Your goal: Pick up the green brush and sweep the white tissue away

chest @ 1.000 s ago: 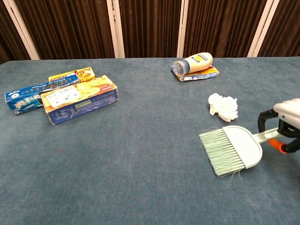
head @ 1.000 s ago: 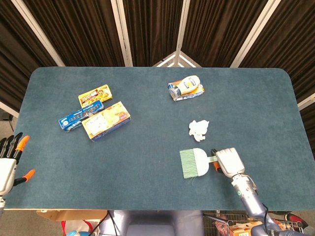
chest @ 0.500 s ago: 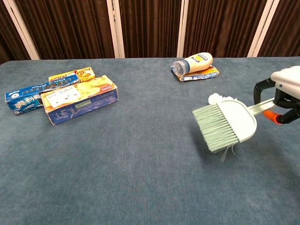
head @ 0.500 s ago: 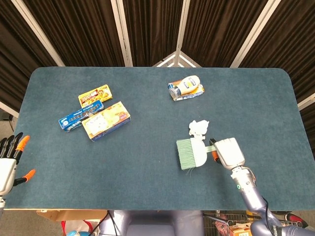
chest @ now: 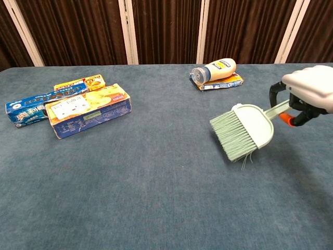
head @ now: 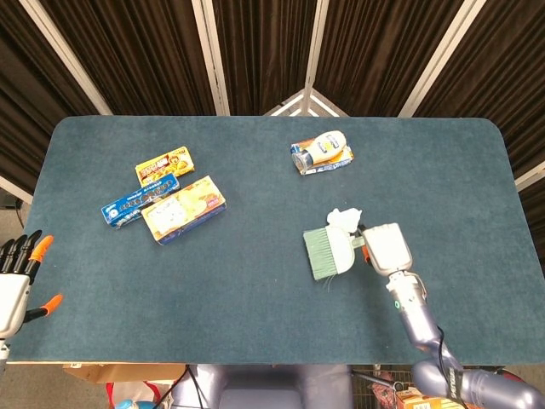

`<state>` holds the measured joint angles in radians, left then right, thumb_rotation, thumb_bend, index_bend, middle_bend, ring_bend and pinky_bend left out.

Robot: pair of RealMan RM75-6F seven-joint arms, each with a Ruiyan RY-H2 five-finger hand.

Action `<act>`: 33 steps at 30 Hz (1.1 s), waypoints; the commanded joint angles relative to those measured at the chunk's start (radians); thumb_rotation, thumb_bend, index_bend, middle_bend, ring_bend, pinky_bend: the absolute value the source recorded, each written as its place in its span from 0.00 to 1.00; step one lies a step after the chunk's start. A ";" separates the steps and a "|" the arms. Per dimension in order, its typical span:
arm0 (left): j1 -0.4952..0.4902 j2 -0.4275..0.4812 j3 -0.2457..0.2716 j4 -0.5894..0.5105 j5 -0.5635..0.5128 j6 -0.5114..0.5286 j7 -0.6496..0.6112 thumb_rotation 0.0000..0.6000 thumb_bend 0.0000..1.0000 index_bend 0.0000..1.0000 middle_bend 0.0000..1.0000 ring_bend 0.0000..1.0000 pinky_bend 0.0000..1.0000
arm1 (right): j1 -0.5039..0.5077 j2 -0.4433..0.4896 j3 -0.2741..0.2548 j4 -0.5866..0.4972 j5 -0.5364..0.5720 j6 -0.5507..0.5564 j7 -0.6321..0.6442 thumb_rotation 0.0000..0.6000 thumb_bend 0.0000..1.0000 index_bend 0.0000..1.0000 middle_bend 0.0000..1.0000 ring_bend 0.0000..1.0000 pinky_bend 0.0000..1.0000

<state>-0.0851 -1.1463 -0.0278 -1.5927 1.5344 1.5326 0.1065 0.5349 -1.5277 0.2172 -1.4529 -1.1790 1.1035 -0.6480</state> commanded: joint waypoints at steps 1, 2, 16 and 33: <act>-0.001 0.002 -0.001 -0.001 -0.003 -0.004 -0.003 1.00 0.09 0.00 0.00 0.00 0.00 | 0.037 -0.039 0.030 0.061 0.038 -0.017 -0.018 1.00 0.52 0.82 1.00 1.00 0.95; -0.001 0.002 -0.001 -0.002 -0.003 -0.006 -0.004 1.00 0.09 0.00 0.00 0.00 0.00 | 0.044 -0.044 0.035 0.073 0.041 -0.019 -0.018 1.00 0.52 0.82 1.00 1.00 0.95; -0.003 0.012 0.000 -0.016 -0.003 -0.014 -0.016 1.00 0.09 0.00 0.00 0.00 0.00 | 0.100 -0.012 0.071 0.283 0.084 -0.053 -0.043 1.00 0.52 0.83 1.00 1.00 0.95; -0.003 0.006 0.002 -0.017 0.019 -0.004 -0.001 1.00 0.09 0.00 0.00 0.00 0.00 | 0.081 0.209 0.087 0.177 0.005 0.058 -0.045 1.00 0.52 0.83 1.00 1.00 0.95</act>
<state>-0.0880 -1.1395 -0.0256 -1.6097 1.5530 1.5290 0.1050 0.6137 -1.3459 0.2960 -1.2316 -1.1518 1.1403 -0.6981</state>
